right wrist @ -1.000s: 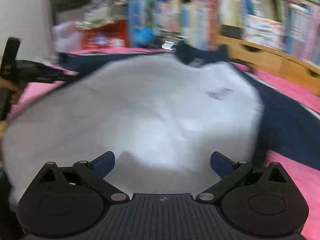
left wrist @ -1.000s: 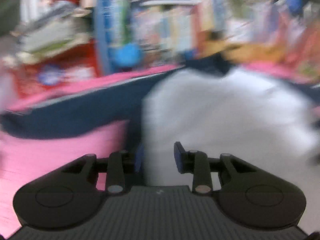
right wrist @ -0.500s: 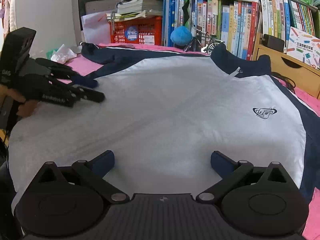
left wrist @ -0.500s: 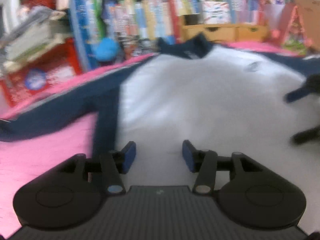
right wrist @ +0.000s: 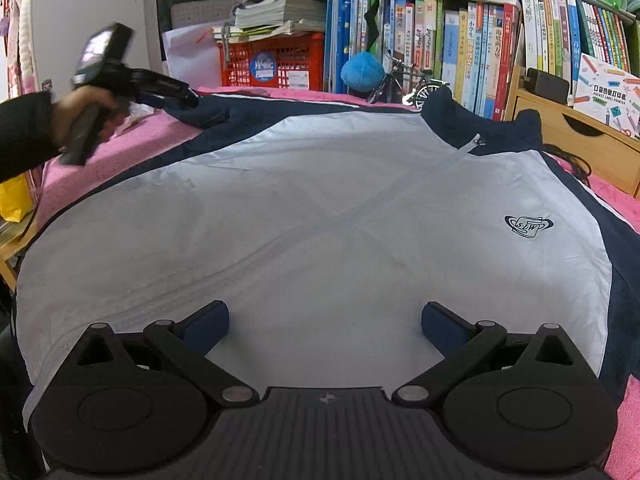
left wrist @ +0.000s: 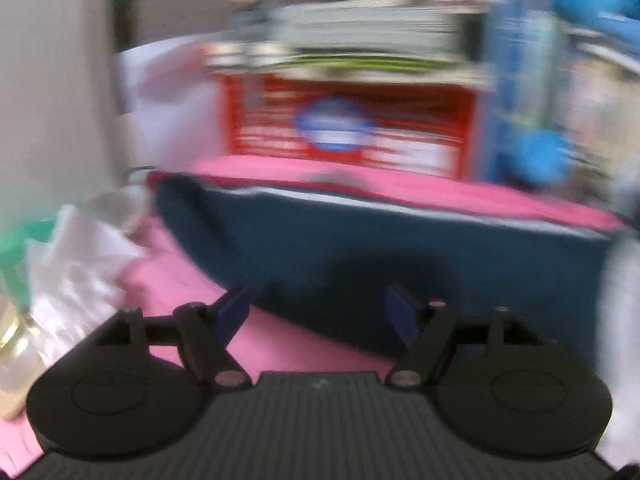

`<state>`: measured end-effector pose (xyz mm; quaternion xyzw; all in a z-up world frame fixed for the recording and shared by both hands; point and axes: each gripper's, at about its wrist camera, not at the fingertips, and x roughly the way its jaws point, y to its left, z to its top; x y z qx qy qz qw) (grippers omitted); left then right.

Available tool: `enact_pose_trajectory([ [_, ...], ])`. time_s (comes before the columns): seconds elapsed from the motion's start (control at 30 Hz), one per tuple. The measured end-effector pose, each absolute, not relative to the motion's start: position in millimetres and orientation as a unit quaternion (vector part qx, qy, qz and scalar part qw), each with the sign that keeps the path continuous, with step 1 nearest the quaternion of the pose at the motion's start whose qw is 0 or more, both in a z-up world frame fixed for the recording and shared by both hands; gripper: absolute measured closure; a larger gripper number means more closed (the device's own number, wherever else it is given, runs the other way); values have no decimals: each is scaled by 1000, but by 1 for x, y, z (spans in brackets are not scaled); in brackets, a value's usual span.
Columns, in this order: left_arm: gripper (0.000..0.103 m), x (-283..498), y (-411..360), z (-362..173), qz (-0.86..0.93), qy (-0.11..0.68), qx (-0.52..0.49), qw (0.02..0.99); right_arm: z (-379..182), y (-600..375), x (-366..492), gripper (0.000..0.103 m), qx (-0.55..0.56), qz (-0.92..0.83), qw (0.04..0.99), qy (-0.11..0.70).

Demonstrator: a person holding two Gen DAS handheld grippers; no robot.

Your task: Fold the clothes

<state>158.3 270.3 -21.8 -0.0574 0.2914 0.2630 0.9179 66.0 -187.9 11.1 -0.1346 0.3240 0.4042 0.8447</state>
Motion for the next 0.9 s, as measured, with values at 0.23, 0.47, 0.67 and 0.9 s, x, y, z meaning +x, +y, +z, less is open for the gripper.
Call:
enact_pose_trajectory([
  [0.23,29,208,354,-40,350,289,-124,882,11,-187,65,0,-135,403,845,324],
  [0.47,102,232,383,-29,367,254,-112,888,11,-188,65,0,-135,403,845,325],
  [0.67,99,220,355,-5,351,168,9,921,11,-188,66,0,-135,402,845,325],
  [0.9,73,221,399,-43,365,317,-125,866,12,-188,66,0,-134,402,845,325],
])
